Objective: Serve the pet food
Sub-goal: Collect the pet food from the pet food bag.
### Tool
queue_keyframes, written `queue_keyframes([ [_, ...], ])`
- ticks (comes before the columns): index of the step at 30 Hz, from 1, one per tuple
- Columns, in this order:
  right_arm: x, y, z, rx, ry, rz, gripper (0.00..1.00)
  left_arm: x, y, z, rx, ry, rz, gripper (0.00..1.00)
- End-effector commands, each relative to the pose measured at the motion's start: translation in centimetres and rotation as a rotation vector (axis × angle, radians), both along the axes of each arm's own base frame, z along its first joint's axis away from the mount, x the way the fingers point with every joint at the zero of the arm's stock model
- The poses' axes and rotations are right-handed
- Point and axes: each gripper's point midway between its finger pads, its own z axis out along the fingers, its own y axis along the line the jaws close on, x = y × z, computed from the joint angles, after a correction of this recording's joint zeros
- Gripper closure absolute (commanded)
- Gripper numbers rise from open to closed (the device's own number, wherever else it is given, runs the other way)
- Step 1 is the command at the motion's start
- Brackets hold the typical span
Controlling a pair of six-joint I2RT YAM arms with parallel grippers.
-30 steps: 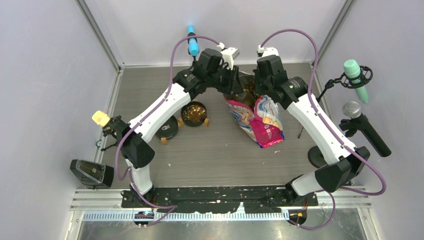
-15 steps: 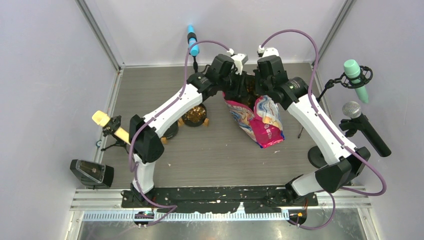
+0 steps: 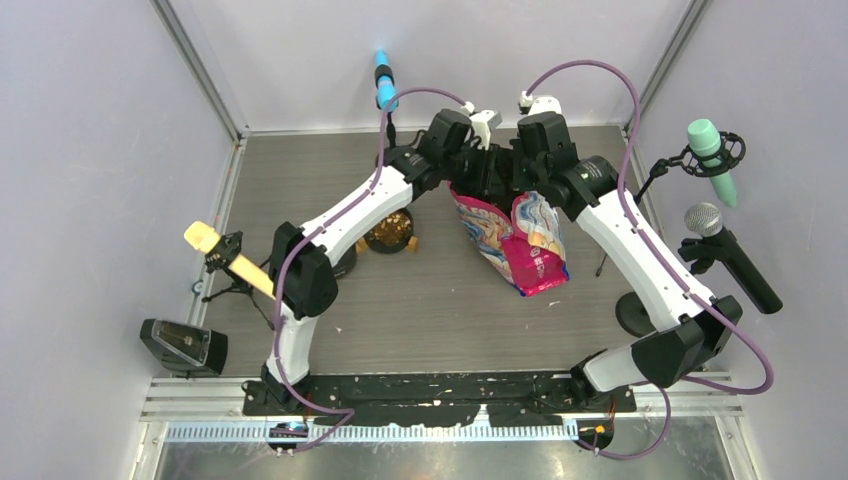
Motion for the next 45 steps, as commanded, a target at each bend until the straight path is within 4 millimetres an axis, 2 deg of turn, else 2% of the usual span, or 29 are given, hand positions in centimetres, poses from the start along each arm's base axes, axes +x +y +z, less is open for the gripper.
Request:
queue_keyframes([
  [1,-0.9,-0.2,2.6,0.065,-0.07,-0.008,0.95,-3.4,-2.3,1.6,-0.137,0.152,-0.129,1.0],
  [11,-0.9,-0.9,2.9,0.062,-0.08,-0.023,0.95,-3.2,-1.3,7.4,-0.461,0.275,-0.155,1.0],
  [18,-0.9,-1.7,3.3,0.059,-0.093,-0.045,0.95,-3.6,0.0,9.9,-0.541,0.293,-0.159,1.0],
  [24,-0.7,-2.3,3.4,0.057,-0.096,-0.066,0.95,-3.2,1.9,11.4,-0.556,0.291,-0.119,1.0],
  [34,-0.2,-3.4,3.6,0.05,-0.102,-0.093,0.95,-2.9,6.8,14.5,-0.563,0.258,-0.054,1.0],
  [41,-0.1,-3.7,3.5,0.053,-0.097,-0.1,0.95,-2.1,9.1,15.2,-0.571,0.246,-0.008,1.0],
  [45,0.0,-3.8,3.4,0.051,-0.095,-0.106,0.95,-1.7,9.7,15.7,-0.578,0.238,0.011,1.0],
])
